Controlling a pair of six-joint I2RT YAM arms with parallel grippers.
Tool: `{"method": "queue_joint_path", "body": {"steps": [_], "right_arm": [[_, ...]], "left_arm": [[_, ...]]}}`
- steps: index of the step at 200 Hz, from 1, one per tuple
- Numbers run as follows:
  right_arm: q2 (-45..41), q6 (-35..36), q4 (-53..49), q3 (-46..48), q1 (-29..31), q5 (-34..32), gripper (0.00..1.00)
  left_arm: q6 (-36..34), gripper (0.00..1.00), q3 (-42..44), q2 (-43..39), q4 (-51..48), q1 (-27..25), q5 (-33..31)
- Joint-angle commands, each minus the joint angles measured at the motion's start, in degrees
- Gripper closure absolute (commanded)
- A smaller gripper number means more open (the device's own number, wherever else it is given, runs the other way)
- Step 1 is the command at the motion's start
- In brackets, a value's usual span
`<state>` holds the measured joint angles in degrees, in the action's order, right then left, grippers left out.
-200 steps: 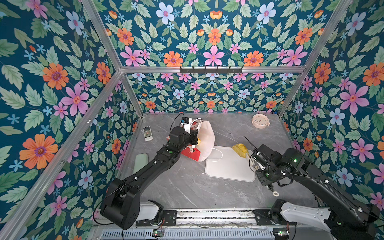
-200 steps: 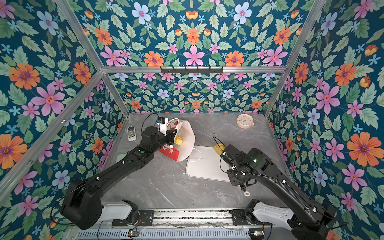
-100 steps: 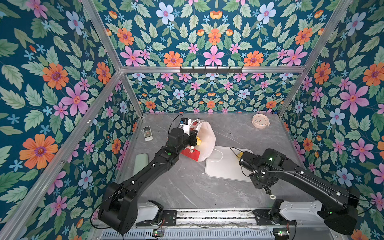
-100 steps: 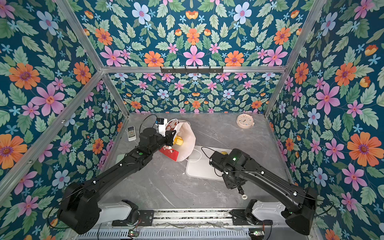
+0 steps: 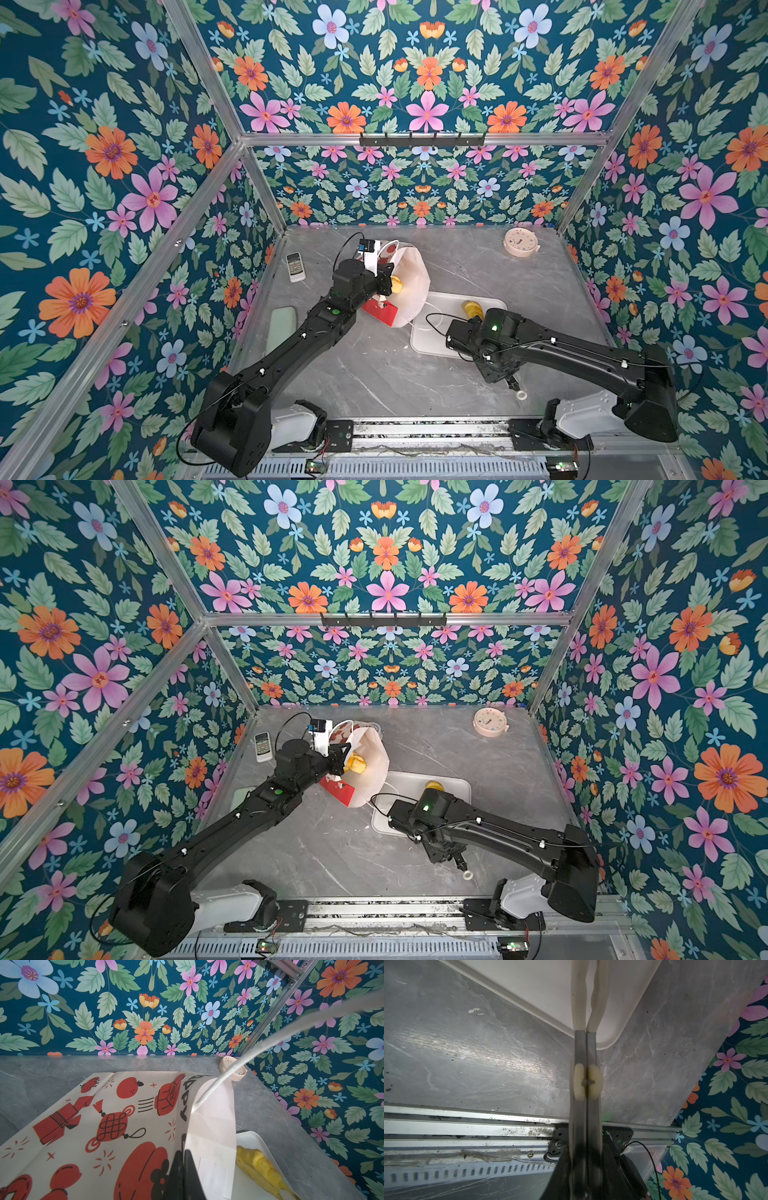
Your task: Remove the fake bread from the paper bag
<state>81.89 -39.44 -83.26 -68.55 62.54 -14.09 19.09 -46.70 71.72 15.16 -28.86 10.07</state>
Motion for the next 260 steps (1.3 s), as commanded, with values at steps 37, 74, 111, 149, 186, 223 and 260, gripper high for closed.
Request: {"method": "queue_joint_path", "body": {"steps": [37, 74, 111, 149, 186, 223, 260], "right_arm": [[4.70, -2.54, 6.08, 0.94, 2.31, 0.55, 0.92], [3.77, -2.80, 8.37, 0.57, 2.32, 1.34, 0.82], [3.73, -2.82, 9.08, 0.44, 2.26, 1.76, 0.79], [3.26, -3.09, 10.43, 0.81, 2.36, 2.83, 0.72], [2.71, -3.19, 11.80, 0.97, 2.58, 3.45, 0.69], [2.18, -3.61, 11.93, 0.89, 2.59, 3.31, 0.64], [0.44, -3.78, 11.76, 0.15, 2.60, 3.55, 0.64]], "left_arm": [[-0.56, 1.00, 0.10, 0.00, 2.95, 0.21, 0.39], [-0.42, 1.00, 0.20, 0.08, 3.03, 0.20, 0.37], [-0.37, 1.00, 0.38, 0.28, 3.12, 0.19, 0.39], [-0.28, 1.00, 0.78, 0.29, 3.38, 0.26, 0.39], [-0.15, 1.00, 1.14, 0.43, 3.56, 0.30, 0.41], [-0.01, 1.00, 1.35, 0.64, 4.00, 0.30, 0.48], [-0.02, 1.00, 1.35, 0.44, 3.95, 0.30, 0.26]]}}
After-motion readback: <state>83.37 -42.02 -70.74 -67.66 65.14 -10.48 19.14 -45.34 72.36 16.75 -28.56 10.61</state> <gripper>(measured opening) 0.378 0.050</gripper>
